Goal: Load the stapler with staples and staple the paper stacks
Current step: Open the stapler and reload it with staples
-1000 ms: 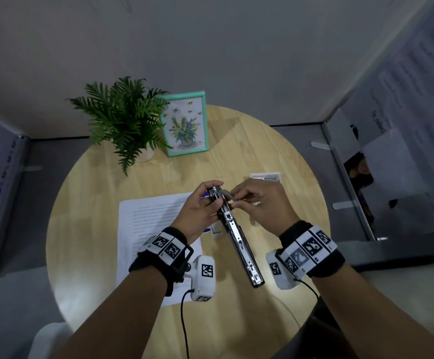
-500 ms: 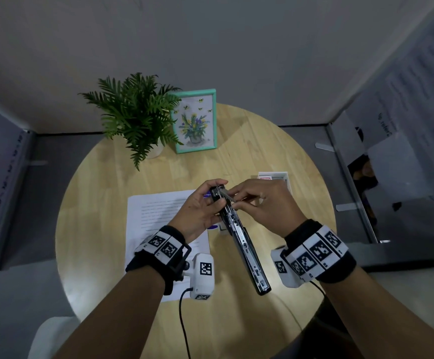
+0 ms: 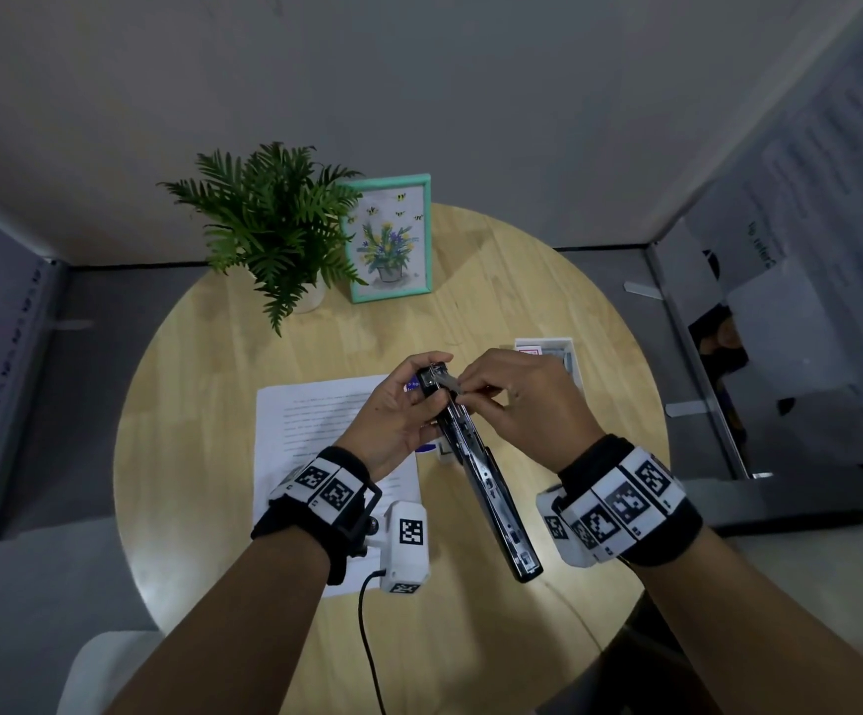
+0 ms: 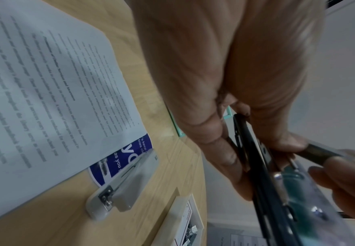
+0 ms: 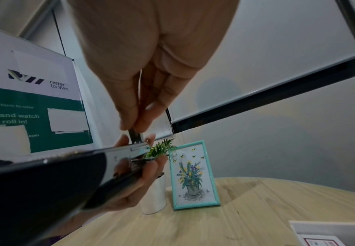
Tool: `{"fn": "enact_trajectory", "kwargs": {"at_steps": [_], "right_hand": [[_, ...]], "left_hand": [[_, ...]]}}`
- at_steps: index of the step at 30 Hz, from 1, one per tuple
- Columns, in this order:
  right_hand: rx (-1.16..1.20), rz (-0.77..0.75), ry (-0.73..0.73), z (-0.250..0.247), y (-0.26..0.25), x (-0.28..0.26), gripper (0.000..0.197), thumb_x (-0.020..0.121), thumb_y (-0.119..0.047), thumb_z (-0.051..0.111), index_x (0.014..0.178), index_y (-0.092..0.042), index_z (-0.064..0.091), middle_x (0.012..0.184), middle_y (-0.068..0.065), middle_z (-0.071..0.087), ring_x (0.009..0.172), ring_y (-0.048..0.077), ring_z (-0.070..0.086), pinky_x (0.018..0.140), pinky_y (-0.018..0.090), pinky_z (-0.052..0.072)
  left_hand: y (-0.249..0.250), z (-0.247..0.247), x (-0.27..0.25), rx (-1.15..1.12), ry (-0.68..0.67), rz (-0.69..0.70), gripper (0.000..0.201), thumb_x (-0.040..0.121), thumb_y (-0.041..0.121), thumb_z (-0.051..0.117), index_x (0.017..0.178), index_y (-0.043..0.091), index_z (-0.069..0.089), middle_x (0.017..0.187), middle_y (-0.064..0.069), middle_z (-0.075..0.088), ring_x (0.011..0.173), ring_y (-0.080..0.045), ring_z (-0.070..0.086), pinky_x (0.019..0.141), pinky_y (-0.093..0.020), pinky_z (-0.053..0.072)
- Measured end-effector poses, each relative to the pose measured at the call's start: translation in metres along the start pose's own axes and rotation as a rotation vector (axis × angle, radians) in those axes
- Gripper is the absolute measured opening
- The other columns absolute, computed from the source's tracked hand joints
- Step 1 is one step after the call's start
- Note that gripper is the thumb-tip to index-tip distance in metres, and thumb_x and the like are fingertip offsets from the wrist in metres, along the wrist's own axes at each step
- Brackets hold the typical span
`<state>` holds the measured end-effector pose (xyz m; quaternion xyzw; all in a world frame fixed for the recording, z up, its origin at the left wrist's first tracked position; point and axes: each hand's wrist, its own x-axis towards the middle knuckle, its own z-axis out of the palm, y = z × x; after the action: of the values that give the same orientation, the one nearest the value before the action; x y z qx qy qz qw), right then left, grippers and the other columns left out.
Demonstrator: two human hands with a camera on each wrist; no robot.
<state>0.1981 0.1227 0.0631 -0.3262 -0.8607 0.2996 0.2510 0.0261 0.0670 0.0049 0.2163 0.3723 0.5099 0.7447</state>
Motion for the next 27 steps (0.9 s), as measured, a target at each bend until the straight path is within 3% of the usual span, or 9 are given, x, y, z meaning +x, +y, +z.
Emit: {"fn": "enact_trajectory", "kwargs": {"at_steps": [8, 16, 19, 23, 27], "right_hand": [[-0.058, -0.028, 0.032, 0.001, -0.0053, -0.0012, 0.003, 0.08, -0.004, 0.072, 0.077, -0.004, 0.07, 0.077, 0.005, 0.069, 0.065, 0.019, 0.064, 0.059, 0.037, 0.054], [-0.11, -0.041, -0.004, 0.001, -0.0076, -0.0012, 0.005, 0.079, -0.002, 0.07, 0.075, -0.005, 0.068, 0.077, 0.005, 0.067, 0.063, 0.02, 0.062, 0.057, 0.038, 0.053], [-0.142, -0.043, -0.04, 0.0007, -0.009, 0.0004, 0.005, 0.079, -0.003, 0.067, 0.074, -0.005, 0.067, 0.076, 0.006, 0.066, 0.061, 0.023, 0.062, 0.055, 0.039, 0.053], [-0.152, -0.038, -0.077, 0.0005, -0.0086, 0.0009, 0.006, 0.079, -0.004, 0.065, 0.074, -0.005, 0.068, 0.077, 0.007, 0.067, 0.061, 0.025, 0.062, 0.054, 0.041, 0.053], [-0.116, -0.03, -0.099, -0.0011, -0.0055, 0.0012, 0.007, 0.078, -0.003, 0.068, 0.08, -0.008, 0.072, 0.082, 0.005, 0.07, 0.064, 0.023, 0.064, 0.06, 0.039, 0.055]], "left_hand": [[0.0005, 0.0015, -0.0012, -0.013, 0.003, 0.001, 0.06, 0.063, 0.025, 0.085, 0.118, 0.021, 0.059, 0.094, -0.005, 0.065, 0.08, -0.017, 0.067, 0.077, -0.034, 0.059], [-0.0022, 0.0009, -0.0019, -0.015, 0.012, -0.006, 0.058, 0.065, 0.023, 0.084, 0.117, 0.022, 0.06, 0.093, -0.008, 0.063, 0.083, -0.021, 0.064, 0.08, -0.036, 0.057], [-0.0021, 0.0013, -0.0019, 0.021, 0.038, -0.002, 0.042, 0.08, 0.009, 0.072, 0.117, 0.023, 0.059, 0.093, -0.011, 0.06, 0.086, -0.024, 0.058, 0.078, -0.034, 0.057], [-0.0008, 0.0037, -0.0026, 0.048, 0.04, -0.005, 0.037, 0.084, 0.005, 0.058, 0.117, 0.023, 0.059, 0.088, -0.01, 0.062, 0.083, -0.024, 0.06, 0.079, -0.035, 0.057], [-0.0015, 0.0056, -0.0026, 0.035, 0.006, -0.008, 0.045, 0.078, 0.015, 0.076, 0.119, 0.023, 0.059, 0.093, -0.011, 0.06, 0.084, -0.021, 0.062, 0.081, -0.036, 0.057]]}}
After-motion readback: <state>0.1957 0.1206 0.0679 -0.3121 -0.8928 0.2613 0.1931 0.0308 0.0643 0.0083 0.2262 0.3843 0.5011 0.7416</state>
